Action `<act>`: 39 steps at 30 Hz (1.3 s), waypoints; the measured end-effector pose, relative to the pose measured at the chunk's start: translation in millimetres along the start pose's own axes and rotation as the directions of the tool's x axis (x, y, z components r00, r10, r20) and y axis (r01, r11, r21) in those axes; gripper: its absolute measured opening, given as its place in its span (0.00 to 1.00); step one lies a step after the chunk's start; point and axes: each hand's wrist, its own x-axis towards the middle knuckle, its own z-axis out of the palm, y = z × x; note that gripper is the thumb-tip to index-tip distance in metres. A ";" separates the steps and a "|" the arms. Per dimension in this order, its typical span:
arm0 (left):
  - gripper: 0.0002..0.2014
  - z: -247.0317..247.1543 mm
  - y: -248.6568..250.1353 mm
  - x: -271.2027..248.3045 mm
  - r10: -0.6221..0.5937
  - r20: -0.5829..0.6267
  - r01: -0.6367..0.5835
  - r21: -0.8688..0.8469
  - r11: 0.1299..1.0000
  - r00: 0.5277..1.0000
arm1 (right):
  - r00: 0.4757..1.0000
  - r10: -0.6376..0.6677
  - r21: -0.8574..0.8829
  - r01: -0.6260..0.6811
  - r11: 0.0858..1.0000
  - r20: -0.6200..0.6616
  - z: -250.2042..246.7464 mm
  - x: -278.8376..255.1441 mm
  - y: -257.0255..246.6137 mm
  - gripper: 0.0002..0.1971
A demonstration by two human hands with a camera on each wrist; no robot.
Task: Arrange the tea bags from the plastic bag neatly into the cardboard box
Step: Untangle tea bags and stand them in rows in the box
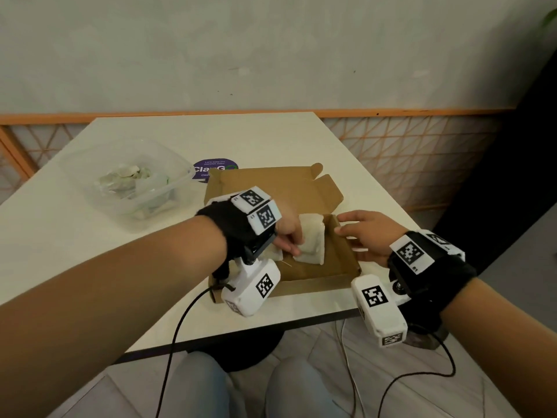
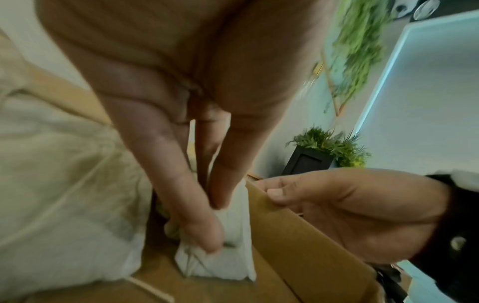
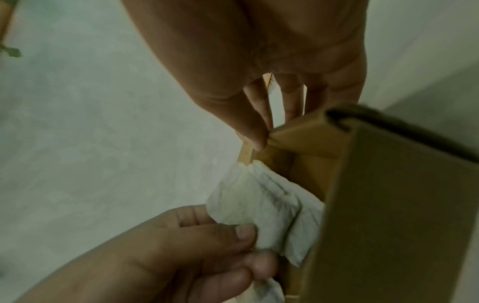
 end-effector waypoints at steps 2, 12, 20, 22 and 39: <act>0.14 3.4 1.8 2.8 0.021 0.020 -0.021 0.014 1.000 1.000 | 1.000 -0.029 -0.011 0.029 1.000 -0.012 -0.5 -1.4 -0.7 0.16; 0.13 -13.4 11.9 -21.7 0.104 -0.091 -0.105 0.000 0.994 0.990 | 0.975 -0.221 -0.028 0.222 0.975 0.024 1.8 -26.7 -12.2 0.13; 0.21 -41.5 -69.7 -54.2 0.001 -0.555 -0.282 -0.421 0.862 0.832 | 0.978 -0.126 0.158 0.100 0.982 0.167 27.5 -30.7 7.2 0.11; 0.26 -30.7 -86.4 -55.4 -0.050 -0.503 -0.311 -0.606 0.733 0.863 | 0.987 -0.125 0.153 0.109 0.982 0.105 38.5 -25.7 10.0 0.18; 0.20 -12.5 -125.8 -51.7 -0.001 -0.449 -0.335 -0.668 0.664 0.893 | 0.919 -0.395 -0.233 0.383 0.894 -0.004 56.4 -52.0 -16.6 0.21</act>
